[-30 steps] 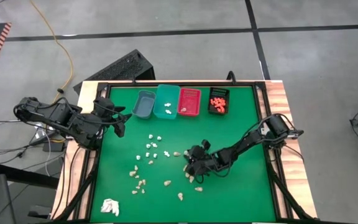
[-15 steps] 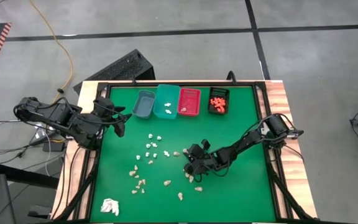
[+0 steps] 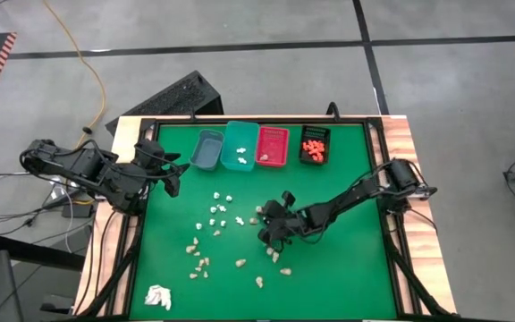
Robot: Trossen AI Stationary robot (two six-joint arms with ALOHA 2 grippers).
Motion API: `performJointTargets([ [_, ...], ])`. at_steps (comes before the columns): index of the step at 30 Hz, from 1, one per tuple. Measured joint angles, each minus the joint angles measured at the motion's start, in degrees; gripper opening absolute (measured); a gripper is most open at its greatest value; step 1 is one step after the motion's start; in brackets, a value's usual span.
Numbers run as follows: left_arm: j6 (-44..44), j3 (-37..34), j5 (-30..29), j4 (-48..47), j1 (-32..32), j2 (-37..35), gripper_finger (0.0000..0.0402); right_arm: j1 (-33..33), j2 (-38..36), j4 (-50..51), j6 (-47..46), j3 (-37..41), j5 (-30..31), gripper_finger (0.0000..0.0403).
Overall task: Sort Halloween decoration
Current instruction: Put the white skull toy into the red bin
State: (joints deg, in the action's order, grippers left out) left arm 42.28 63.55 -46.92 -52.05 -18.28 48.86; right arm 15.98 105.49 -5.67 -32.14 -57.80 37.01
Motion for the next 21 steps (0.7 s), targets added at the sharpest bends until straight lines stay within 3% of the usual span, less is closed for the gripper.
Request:
performJointTargets([
  [10, -0.02, 0.0, -0.02, 0.0, 0.01, 0.0, 0.021, -14.02, -11.32, 0.91, 20.21, -0.07, 0.0, 0.0053],
  [16, -0.04, 0.0, -0.18, 0.0, 0.01, 0.0, 0.021, -25.86, -14.57, -0.06, 24.07, -0.09, -7.81, 0.0053],
  [21, -0.04, 0.0, -0.41, 0.01, 0.02, 0.01, 0.021, -32.98, -12.78, -1.12, 24.05, -0.11, -18.52, 0.0053],
])
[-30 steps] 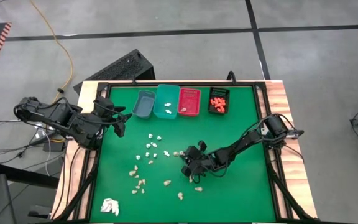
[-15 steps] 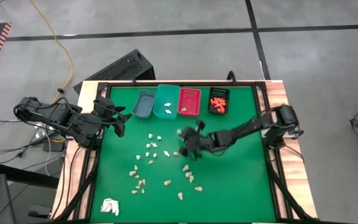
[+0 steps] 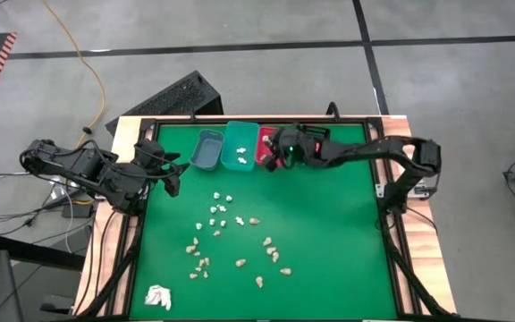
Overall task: Sort Halloween decoration
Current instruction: Put the white skull toy into the red bin
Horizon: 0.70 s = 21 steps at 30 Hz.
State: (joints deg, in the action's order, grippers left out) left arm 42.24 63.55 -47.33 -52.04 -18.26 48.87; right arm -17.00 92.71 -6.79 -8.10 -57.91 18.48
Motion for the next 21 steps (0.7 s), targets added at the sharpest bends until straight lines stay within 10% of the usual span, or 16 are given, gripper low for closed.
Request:
performJointTargets([
  [21, -0.02, 0.0, -0.04, -0.01, -0.02, -0.01, 0.021, -5.39, 4.82, 1.38, -1.98, 0.02, -6.42, 0.0147],
])
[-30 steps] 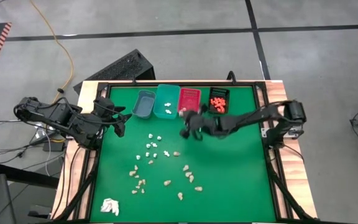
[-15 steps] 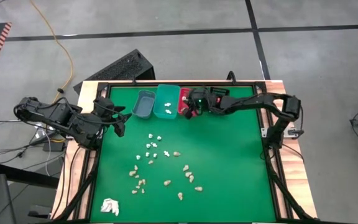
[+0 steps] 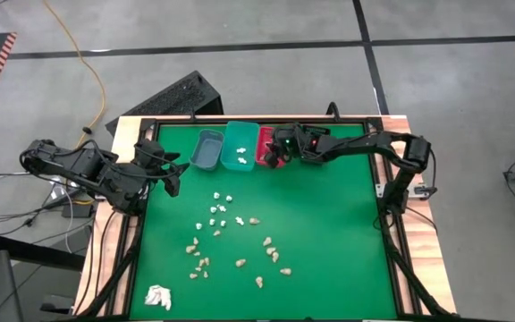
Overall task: Sort Halloween decoration
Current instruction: Put the white skull toy into the red bin
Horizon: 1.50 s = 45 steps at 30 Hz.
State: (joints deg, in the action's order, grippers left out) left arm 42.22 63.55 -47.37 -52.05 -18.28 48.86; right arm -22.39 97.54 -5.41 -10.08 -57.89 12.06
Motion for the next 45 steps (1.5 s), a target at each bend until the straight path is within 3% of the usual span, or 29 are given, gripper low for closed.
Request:
performJointTargets([
  [8, 0.0, 0.02, 0.01, 0.0, 0.02, 0.0, 0.021, 5.48, -0.5, -0.28, 0.27, 0.0, -18.12, 0.0177],
  [11, 0.0, 0.0, 0.03, -0.01, 0.0, 0.0, 0.021, 10.17, -0.5, -0.59, 1.59, 0.0, -20.99, 0.0173],
  [15, 0.0, 0.0, 0.01, 0.0, 0.01, 0.0, 0.021, 16.87, -0.5, -0.79, 3.7, 0.0, -20.32, 0.0169],
  [23, 0.0, 0.0, 0.01, 0.0, 0.0, 0.0, 0.021, 25.85, -0.48, -1.09, 6.12, 0.0, -10.31, 0.0168],
  [34, 0.32, 0.0, 0.23, -0.12, 0.0, 0.0, 0.021, 31.26, 8.25, -10.14, 4.4, 0.02, -6.96, 0.0166],
  [40, 0.37, 0.0, 0.52, -0.32, 0.0, 0.02, 0.021, 32.52, 13.22, -10.69, 1.22, 0.02, -1.31, 0.0166],
  [45, 0.89, 0.01, 0.49, -1.32, 0.0, 0.02, 0.021, 32.35, 15.15, -11.18, -0.44, -0.08, -0.68, 0.0166],
])
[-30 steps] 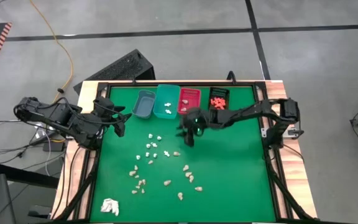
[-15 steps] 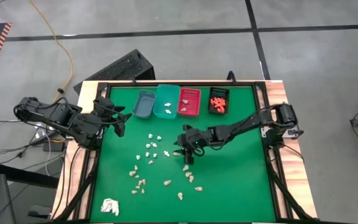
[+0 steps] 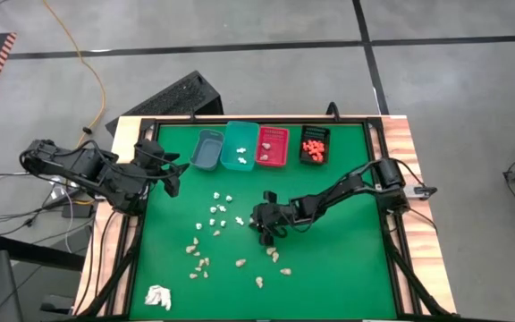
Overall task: Sort Halloween decoration
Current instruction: Put the white skull toy into the red bin
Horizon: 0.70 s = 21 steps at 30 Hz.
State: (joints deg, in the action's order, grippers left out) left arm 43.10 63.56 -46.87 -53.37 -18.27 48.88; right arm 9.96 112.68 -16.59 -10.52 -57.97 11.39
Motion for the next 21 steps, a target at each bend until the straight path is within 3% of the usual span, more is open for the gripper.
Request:
performJointTargets([
  [5, 0.22, -0.01, 0.0, -0.02, 0.01, 0.0, 0.021, 0.13, -0.23, 0.77, -0.63, -0.03, 1.89, 0.0148],
  [15, 0.52, -0.01, -0.02, 0.01, 0.01, -0.02, 0.021, 0.5, -0.39, 1.7, -4.53, 0.0, 2.53, 0.0055],
  [21, 0.12, -0.01, -0.04, 0.07, -0.01, -0.02, 0.021, 0.57, -2.16, 2.18, -5.75, 0.24, 2.25, 0.0046],
])
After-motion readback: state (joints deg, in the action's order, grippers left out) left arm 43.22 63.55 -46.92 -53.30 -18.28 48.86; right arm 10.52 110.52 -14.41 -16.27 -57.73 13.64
